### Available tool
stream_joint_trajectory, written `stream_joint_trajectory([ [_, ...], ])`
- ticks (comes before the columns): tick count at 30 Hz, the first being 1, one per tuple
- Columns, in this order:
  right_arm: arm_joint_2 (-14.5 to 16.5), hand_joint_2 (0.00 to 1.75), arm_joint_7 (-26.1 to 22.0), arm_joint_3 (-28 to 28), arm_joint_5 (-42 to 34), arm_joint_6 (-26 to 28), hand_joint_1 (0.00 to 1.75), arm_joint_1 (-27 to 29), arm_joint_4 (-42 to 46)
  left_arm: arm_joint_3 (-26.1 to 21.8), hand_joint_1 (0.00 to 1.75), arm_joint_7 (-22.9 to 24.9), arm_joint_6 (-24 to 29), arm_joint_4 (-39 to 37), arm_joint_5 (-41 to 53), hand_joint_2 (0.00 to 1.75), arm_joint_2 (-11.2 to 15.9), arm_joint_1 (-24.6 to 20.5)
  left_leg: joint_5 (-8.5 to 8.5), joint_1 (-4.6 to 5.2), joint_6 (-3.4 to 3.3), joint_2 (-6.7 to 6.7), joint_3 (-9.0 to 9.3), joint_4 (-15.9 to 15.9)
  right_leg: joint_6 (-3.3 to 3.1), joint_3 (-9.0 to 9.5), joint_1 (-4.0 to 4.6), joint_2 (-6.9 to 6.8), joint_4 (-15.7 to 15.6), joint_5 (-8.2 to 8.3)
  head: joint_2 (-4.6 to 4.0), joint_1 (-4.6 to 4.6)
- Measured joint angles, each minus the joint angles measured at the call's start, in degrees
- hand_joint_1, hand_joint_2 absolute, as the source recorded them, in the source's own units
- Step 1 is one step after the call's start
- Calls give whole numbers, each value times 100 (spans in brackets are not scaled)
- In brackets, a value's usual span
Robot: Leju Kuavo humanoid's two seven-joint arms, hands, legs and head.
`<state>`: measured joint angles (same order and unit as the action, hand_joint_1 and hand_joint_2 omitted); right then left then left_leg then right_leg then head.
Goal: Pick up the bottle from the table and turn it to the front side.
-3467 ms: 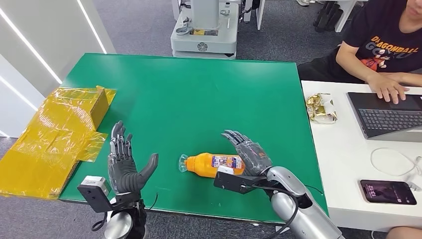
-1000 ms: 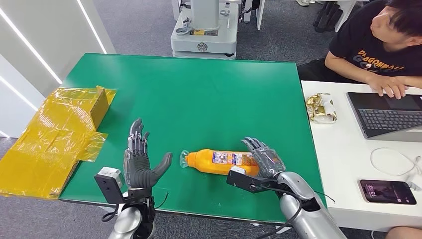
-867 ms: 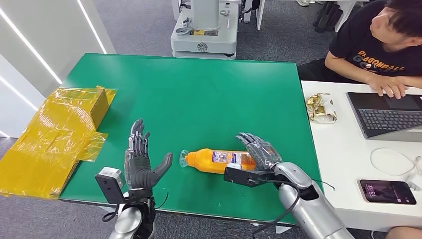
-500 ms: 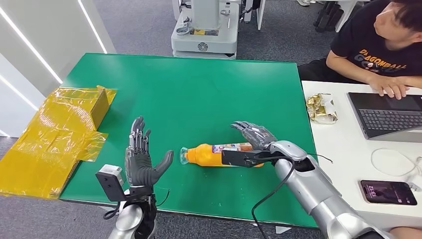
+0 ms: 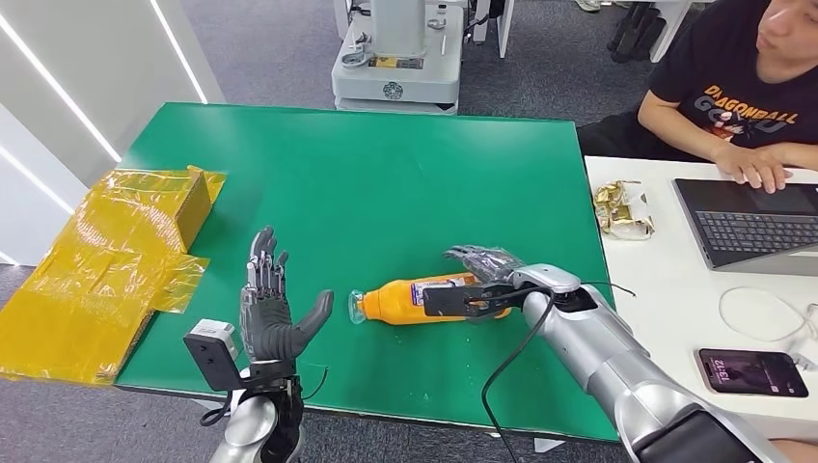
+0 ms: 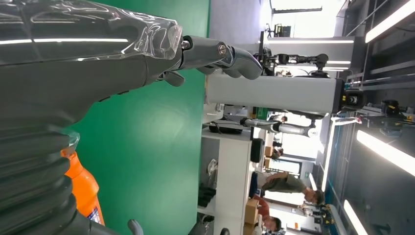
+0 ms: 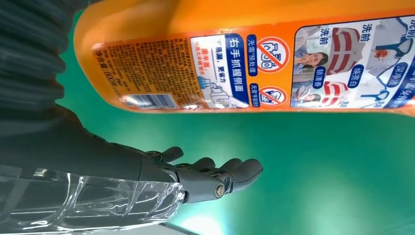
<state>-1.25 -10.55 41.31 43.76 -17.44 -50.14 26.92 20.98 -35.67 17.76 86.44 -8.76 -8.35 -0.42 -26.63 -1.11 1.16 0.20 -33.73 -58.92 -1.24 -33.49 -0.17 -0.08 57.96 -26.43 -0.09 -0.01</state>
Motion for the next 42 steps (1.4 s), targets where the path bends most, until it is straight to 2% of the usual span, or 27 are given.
stream_joint_trajectory([
  [11,150,175,72,170,-173,-349,0,-149,-402,-101,0,0,86,0,-16,175,-9,0,0,0,0,0,0,0,0,0,0,0,0,0,0,-1],
  [18,174,175,104,234,-193,-358,1,-158,-519,-111,0,0,93,0,-17,175,-23,0,0,0,0,0,0,0,0,0,0,0,0,0,0,1],
  [19,175,175,121,246,-193,-357,21,-158,-530,-111,0,0,96,0,-18,175,-24,0,0,0,0,0,0,-1,0,0,0,0,-1,0,0,1],
  [22,174,175,189,275,-193,-354,132,-158,-558,-111,0,0,105,0,-24,175,-25,0,0,0,0,0,1,-1,0,0,0,0,-1,0,0,0],
  [23,174,175,209,282,-193,-348,153,-158,-566,-111,0,0,111,0,-26,175,-25,0,0,0,0,0,1,-1,0,0,0,0,-1,0,0,0],
  [25,173,175,235,296,-194,-320,161,-157,-580,-111,0,0,122,0,-27,175,-25,0,0,0,0,0,2,-2,0,0,0,0,-1,0,0,0],
  [38,161,175,227,308,-211,133,175,-93,-612,-111,0,20,132,0,-33,175,-26,1,0,0,0,1,2,-4,0,0,0,1,-1,0,0,-1],
  [40,158,175,217,309,-266,391,175,-41,-585,-111,0,21,136,3,-33,175,-27,7,0,0,0,1,1,-3,0,0,0,1,-1,0,0,-1],
  [42,158,175,206,296,-363,891,175,54,-511,-111,0,22,145,13,-28,175,-28,25,0,0,0,2,1,-3,0,0,0,1,0,1,0,0],
])
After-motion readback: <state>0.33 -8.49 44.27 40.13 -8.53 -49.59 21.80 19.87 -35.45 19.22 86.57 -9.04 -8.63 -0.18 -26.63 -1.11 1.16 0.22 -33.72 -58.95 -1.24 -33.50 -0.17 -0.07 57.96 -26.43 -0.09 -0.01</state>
